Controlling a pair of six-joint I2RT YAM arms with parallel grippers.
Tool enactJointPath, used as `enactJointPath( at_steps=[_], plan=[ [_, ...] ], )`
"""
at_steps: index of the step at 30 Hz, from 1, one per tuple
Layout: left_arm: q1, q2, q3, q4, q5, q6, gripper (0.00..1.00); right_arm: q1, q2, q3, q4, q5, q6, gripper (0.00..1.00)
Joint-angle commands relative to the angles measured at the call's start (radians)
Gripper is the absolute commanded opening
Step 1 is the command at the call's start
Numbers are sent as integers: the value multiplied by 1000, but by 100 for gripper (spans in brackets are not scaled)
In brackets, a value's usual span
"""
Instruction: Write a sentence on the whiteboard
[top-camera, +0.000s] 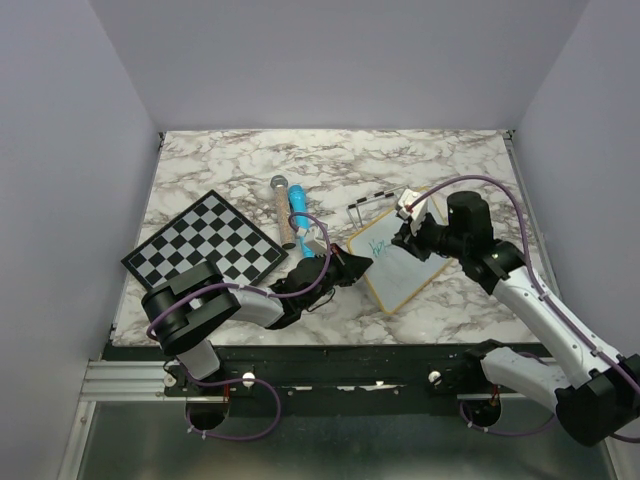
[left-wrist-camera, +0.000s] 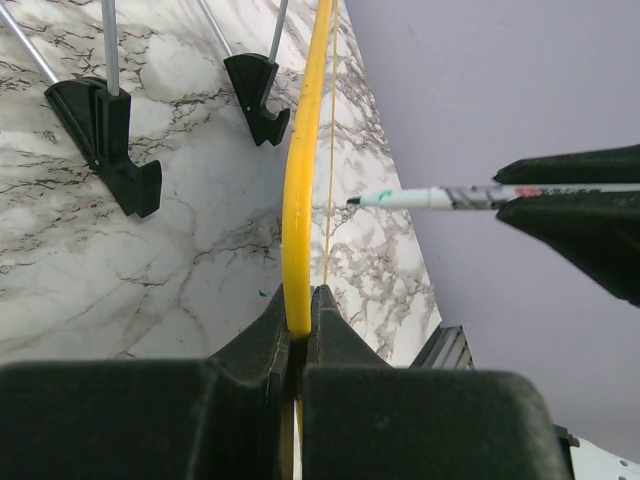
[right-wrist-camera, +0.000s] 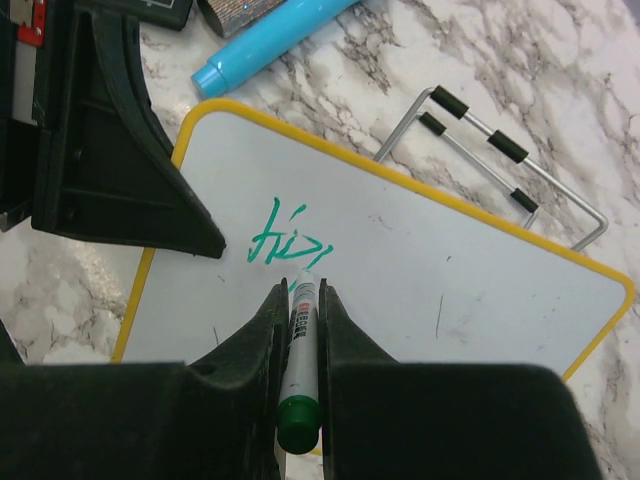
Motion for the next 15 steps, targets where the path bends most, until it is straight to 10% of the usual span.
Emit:
enactJointPath(
  at_steps=[1,15],
  plan=[
    [-1,16,-15,-5,27,34,0,-3,11,51,72,32,33,1],
    [-1,19,-16,5,31,34,0,-3,70,47,102,38,44,0]
  ],
)
